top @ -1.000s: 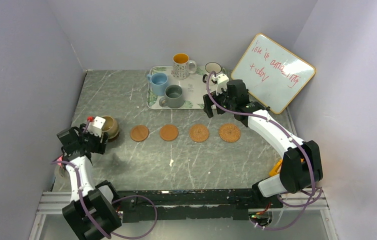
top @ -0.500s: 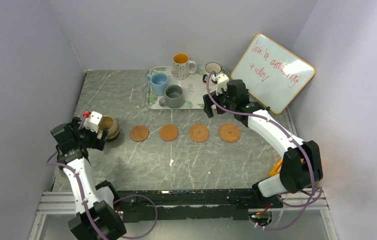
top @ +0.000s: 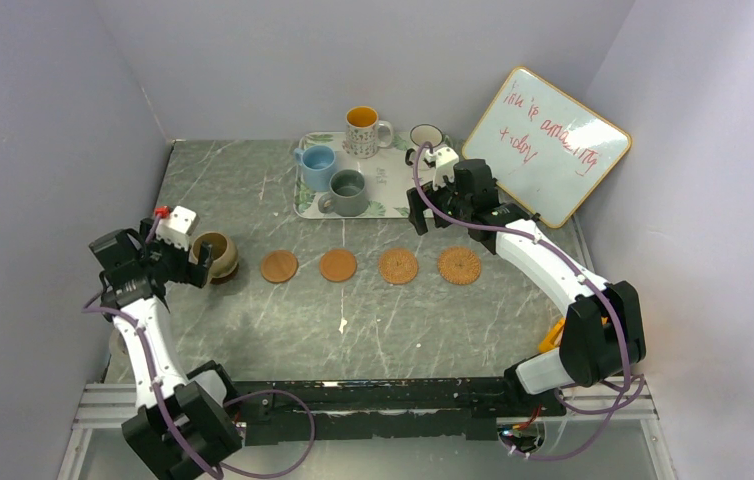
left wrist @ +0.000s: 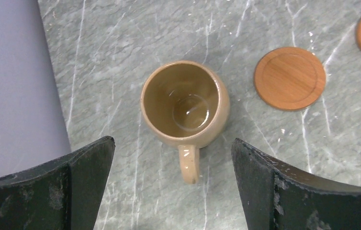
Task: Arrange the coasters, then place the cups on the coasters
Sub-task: Place the cup on the coaster, then pick up the cup from the tray.
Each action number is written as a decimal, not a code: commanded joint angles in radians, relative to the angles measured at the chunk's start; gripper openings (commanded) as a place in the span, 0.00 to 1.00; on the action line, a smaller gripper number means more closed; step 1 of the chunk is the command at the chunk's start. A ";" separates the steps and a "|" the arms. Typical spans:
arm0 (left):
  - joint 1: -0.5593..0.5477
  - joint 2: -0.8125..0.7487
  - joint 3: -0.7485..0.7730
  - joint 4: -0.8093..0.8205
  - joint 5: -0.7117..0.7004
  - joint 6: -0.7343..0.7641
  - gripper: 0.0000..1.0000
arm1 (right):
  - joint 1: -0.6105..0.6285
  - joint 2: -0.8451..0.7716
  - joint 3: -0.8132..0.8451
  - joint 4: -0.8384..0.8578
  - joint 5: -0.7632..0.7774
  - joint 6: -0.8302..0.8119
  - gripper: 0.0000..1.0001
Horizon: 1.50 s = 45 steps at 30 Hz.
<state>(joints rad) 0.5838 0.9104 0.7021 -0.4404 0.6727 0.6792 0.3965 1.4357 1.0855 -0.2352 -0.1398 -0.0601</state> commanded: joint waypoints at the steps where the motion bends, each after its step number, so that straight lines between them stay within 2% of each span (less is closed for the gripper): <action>1: -0.013 0.011 0.043 -0.018 0.091 -0.027 0.96 | 0.002 -0.038 0.022 0.028 0.016 0.002 1.00; 5: -0.094 0.023 0.035 0.031 -0.002 -0.063 0.96 | 0.001 -0.036 0.022 0.030 0.019 0.000 1.00; 11: -0.298 0.073 0.023 0.168 -0.268 -0.151 0.96 | 0.001 -0.034 0.022 0.028 0.019 -0.001 1.00; 14: -0.361 0.118 0.030 0.231 -0.362 -0.192 0.96 | 0.002 -0.035 0.022 0.028 0.020 -0.002 1.00; 22: -0.417 0.219 0.038 0.317 -0.450 -0.260 0.96 | 0.001 -0.015 0.021 0.037 0.047 -0.007 1.00; 28: -0.421 0.175 0.034 0.269 -0.468 -0.231 0.96 | 0.011 0.067 0.078 0.043 0.115 -0.030 1.00; 37: -0.421 0.010 0.020 0.163 -0.587 -0.256 0.96 | 0.015 0.313 0.364 -0.056 0.132 -0.063 1.00; 42: -0.421 -0.032 -0.039 0.169 -0.568 -0.231 0.96 | 0.010 0.528 0.679 -0.152 0.094 -0.080 1.00; 45: -0.421 -0.064 -0.084 0.210 -0.557 -0.257 0.96 | 0.010 0.698 0.985 -0.256 0.088 -0.093 1.00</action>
<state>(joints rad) 0.1665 0.8898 0.6662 -0.2596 0.1146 0.4480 0.4091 1.9873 1.7618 -0.3901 -0.0368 -0.1238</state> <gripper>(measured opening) 0.966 0.997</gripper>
